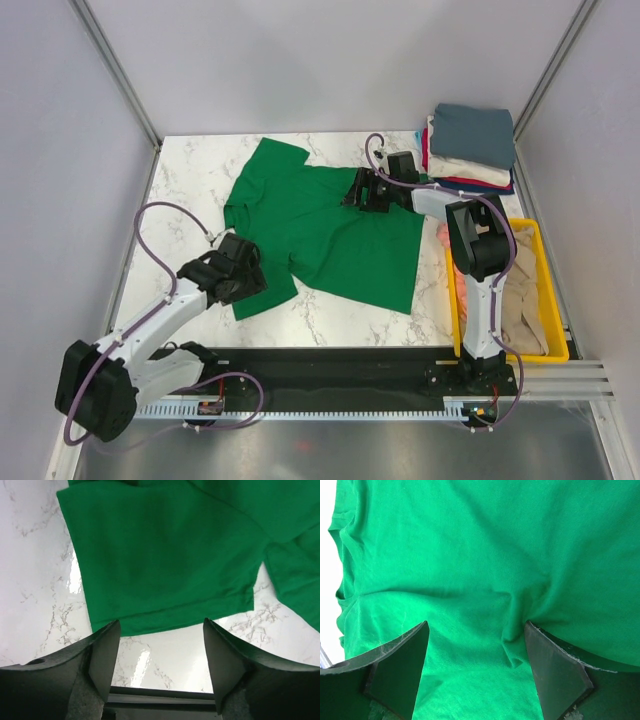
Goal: Fold and stack the t-shirts
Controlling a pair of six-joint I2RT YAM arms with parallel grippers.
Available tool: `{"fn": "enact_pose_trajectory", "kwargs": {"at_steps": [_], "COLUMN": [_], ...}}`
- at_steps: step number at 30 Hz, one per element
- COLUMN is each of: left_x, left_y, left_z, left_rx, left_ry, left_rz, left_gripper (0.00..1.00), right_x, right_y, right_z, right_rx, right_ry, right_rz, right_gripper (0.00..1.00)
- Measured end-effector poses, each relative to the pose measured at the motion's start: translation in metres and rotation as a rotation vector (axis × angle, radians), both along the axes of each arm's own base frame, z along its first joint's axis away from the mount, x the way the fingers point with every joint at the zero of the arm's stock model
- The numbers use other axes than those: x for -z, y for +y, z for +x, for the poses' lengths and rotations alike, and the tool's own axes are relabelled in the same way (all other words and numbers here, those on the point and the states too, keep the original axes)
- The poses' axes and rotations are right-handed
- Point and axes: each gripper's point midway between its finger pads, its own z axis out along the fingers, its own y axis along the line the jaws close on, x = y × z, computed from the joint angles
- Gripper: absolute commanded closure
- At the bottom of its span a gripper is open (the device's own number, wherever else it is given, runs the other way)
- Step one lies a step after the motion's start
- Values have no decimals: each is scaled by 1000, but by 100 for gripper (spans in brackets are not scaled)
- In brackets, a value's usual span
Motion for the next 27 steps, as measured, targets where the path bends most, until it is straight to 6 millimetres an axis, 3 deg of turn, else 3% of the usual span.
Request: {"fn": "enact_pose_trajectory", "kwargs": {"at_steps": [4,7,10,15,18,23,27], "left_x": [19,21,10,-13,-26,-37,-25], "left_y": [1,7,20,44,43,26,14], "left_z": [-4,-9,-3,25,58,144,207], "left_rx": [-45,-79,-132,-247,-247,-225,-204], "left_ry": [31,10,-69,-170,-204,-232,-212], "left_rz": [-9,-17,-15,-10,-1,18,28], "left_gripper": [22,21,19,19,18,20,20], "right_x": [-2,-8,-31,-71,-62,-28,-17], "right_y": [-1,-11,-25,-54,-65,-76,-74], "right_z": [-6,-26,-51,-85,-94,-98,-76], "right_rx": [16,44,82,174,210,234,231], "right_ry": [-12,-3,-28,-106,-82,15,61], "right_rz": [-53,-147,-213,-257,-289,-372,-426], "right_gripper": [12,9,6,5,4,4,4]}}
